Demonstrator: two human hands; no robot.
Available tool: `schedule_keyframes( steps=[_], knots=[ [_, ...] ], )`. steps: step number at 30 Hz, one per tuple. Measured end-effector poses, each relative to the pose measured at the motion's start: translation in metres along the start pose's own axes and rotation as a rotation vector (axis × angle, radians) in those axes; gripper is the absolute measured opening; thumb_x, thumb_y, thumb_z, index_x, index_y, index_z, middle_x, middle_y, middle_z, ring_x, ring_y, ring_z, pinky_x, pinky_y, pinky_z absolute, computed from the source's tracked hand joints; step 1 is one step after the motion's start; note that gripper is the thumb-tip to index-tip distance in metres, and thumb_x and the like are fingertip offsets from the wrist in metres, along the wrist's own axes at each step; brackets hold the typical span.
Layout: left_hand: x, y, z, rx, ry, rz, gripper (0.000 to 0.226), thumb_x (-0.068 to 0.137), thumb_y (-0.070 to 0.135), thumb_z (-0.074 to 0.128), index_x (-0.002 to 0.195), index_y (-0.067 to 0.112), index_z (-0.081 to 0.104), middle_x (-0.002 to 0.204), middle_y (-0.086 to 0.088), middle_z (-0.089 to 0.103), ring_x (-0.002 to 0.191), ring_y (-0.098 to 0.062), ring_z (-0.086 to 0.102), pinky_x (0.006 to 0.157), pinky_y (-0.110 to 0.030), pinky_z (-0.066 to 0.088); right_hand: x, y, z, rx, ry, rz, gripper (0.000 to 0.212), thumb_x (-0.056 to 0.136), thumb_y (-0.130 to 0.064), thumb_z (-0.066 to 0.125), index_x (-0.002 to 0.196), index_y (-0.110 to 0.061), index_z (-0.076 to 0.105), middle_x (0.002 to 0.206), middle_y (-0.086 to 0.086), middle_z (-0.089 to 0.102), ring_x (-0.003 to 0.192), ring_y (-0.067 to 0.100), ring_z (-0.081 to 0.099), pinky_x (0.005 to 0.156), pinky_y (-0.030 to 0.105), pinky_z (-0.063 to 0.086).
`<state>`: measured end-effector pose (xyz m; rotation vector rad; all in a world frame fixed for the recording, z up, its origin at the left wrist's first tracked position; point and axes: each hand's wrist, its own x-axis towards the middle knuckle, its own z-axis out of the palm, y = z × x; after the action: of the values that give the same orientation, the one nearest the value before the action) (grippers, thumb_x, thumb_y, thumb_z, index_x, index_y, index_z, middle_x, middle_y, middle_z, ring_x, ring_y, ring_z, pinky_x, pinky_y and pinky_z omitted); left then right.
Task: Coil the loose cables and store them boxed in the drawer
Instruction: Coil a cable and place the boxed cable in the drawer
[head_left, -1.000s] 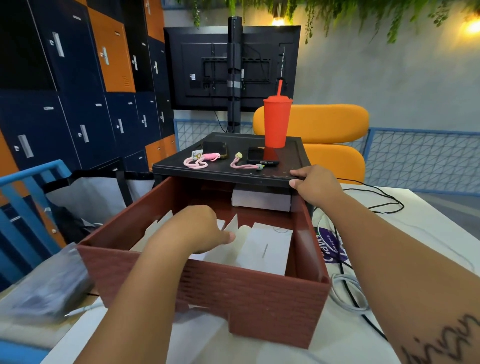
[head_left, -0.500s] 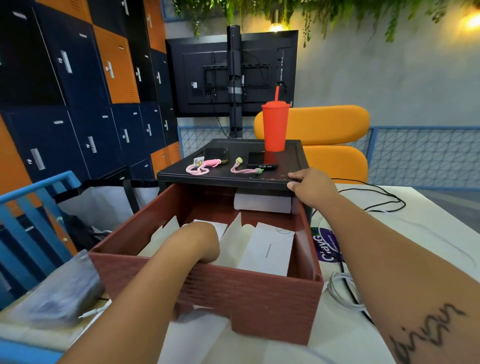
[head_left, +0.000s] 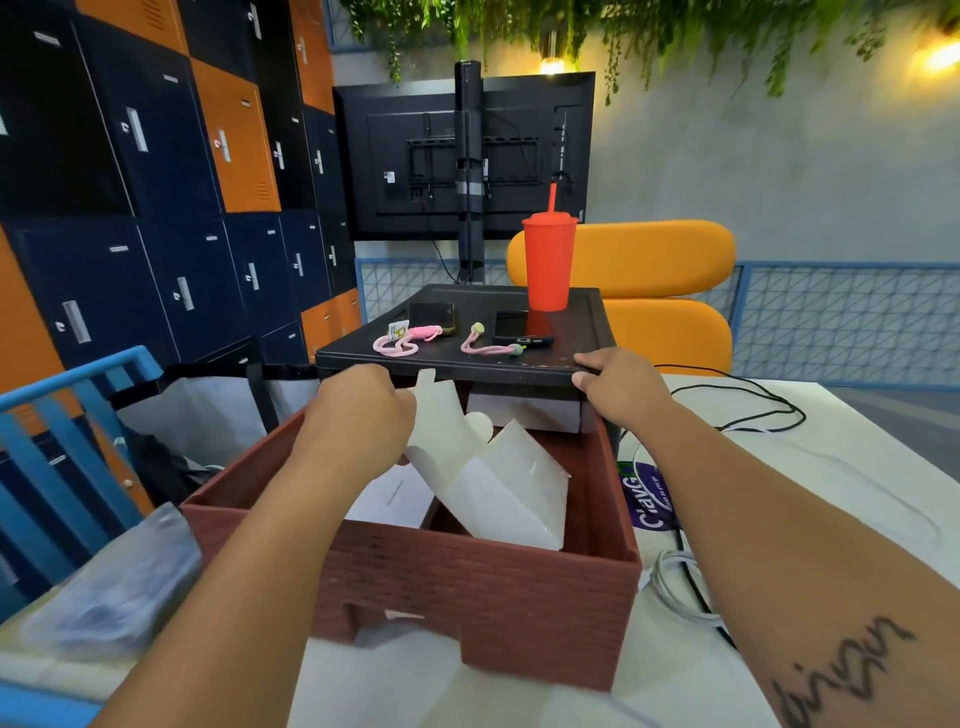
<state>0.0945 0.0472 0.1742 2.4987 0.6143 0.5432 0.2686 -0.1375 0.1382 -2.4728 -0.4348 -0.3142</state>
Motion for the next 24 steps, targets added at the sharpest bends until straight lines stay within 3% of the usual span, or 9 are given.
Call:
schedule_keyframes(
  steps=[6, 8, 10, 13, 16, 18, 21, 24],
  knots=[
    [-0.013, 0.001, -0.025, -0.128, 0.161, 0.009, 0.021, 0.087, 0.006, 0.036, 0.073, 0.010, 0.050, 0.075, -0.009, 0.058, 0.057, -0.016, 0.048, 0.046, -0.025, 0.029, -0.014, -0.004, -0.006, 0.076, -0.187, 0.002, 0.054, 0.097, -0.042, 0.037, 0.144, -0.014, 0.033, 0.155, 0.008, 0.019, 0.142, 0.023, 0.019, 0.113, 0.036, 0.016],
    [-0.019, 0.003, -0.031, -0.158, 0.200, 0.046, 0.022, 0.090, 0.008, 0.035, 0.078, 0.011, 0.052, 0.074, -0.008, 0.056, 0.059, -0.015, 0.051, 0.047, -0.025, 0.034, -0.023, -0.011, -0.015, 0.220, -0.187, 0.029, 0.053, 0.098, -0.043, 0.035, 0.136, -0.007, 0.043, 0.147, 0.015, 0.035, 0.135, 0.029, 0.033, 0.110, 0.040, 0.025],
    [-0.026, 0.006, -0.036, -0.178, 0.261, 0.096, 0.021, 0.091, 0.012, 0.035, 0.085, 0.008, 0.055, 0.076, -0.009, 0.056, 0.064, -0.019, 0.054, 0.051, -0.028, 0.039, -0.039, -0.022, -0.027, 0.378, -0.127, 0.017, 0.046, 0.098, -0.039, 0.034, 0.118, -0.004, 0.056, 0.126, 0.018, 0.055, 0.117, 0.034, 0.050, 0.099, 0.042, 0.038],
    [-0.037, 0.014, -0.040, -0.245, 0.345, 0.172, 0.022, 0.091, 0.015, 0.034, 0.087, 0.005, 0.054, 0.079, -0.014, 0.058, 0.071, -0.027, 0.057, 0.054, -0.031, 0.040, -0.072, -0.029, -0.048, 0.655, -0.199, 0.019, 0.037, 0.096, -0.046, 0.038, 0.101, -0.021, 0.064, 0.106, 0.002, 0.067, 0.097, 0.019, 0.062, 0.088, 0.034, 0.046],
    [-0.047, 0.021, -0.038, -0.313, 0.402, 0.241, 0.020, 0.093, 0.015, 0.034, 0.084, 0.006, 0.050, 0.071, -0.004, 0.048, 0.060, -0.011, 0.043, 0.048, -0.022, 0.033, -0.097, -0.026, -0.064, 0.870, -0.377, -0.011, 0.032, 0.090, -0.044, 0.045, 0.103, -0.023, 0.065, 0.107, 0.001, 0.071, 0.098, 0.019, 0.066, 0.089, 0.038, 0.049],
    [-0.054, 0.025, -0.036, -0.392, 0.420, 0.290, 0.019, 0.093, 0.013, 0.036, 0.082, 0.006, 0.049, 0.069, -0.001, 0.045, 0.056, -0.005, 0.044, 0.045, -0.014, 0.034, -0.110, -0.023, -0.071, 0.970, -0.428, 0.004, 0.034, 0.081, -0.042, 0.050, 0.100, -0.020, 0.066, 0.100, 0.002, 0.073, 0.092, 0.019, 0.068, 0.083, 0.036, 0.052],
    [-0.064, 0.025, -0.027, -0.612, 0.335, 0.337, 0.018, 0.095, 0.015, 0.041, 0.079, 0.018, 0.049, 0.067, 0.003, 0.052, 0.054, 0.007, 0.051, 0.048, -0.012, 0.040, -0.131, -0.017, -0.077, 1.043, -0.379, -0.005, 0.038, 0.076, -0.041, 0.051, 0.103, -0.017, 0.064, 0.099, 0.003, 0.073, 0.089, 0.018, 0.069, 0.076, 0.033, 0.055],
    [-0.087, 0.019, -0.013, -0.900, 0.101, 0.319, 0.006, 0.095, 0.022, 0.047, 0.100, 0.025, 0.051, 0.073, 0.011, 0.068, 0.068, 0.000, 0.062, 0.065, -0.032, 0.053, -0.159, -0.008, -0.071, 1.082, -0.205, 0.009, 0.037, 0.077, -0.046, 0.055, 0.103, -0.021, 0.063, 0.097, -0.001, 0.074, 0.089, 0.016, 0.069, 0.073, 0.030, 0.056]
  ],
)
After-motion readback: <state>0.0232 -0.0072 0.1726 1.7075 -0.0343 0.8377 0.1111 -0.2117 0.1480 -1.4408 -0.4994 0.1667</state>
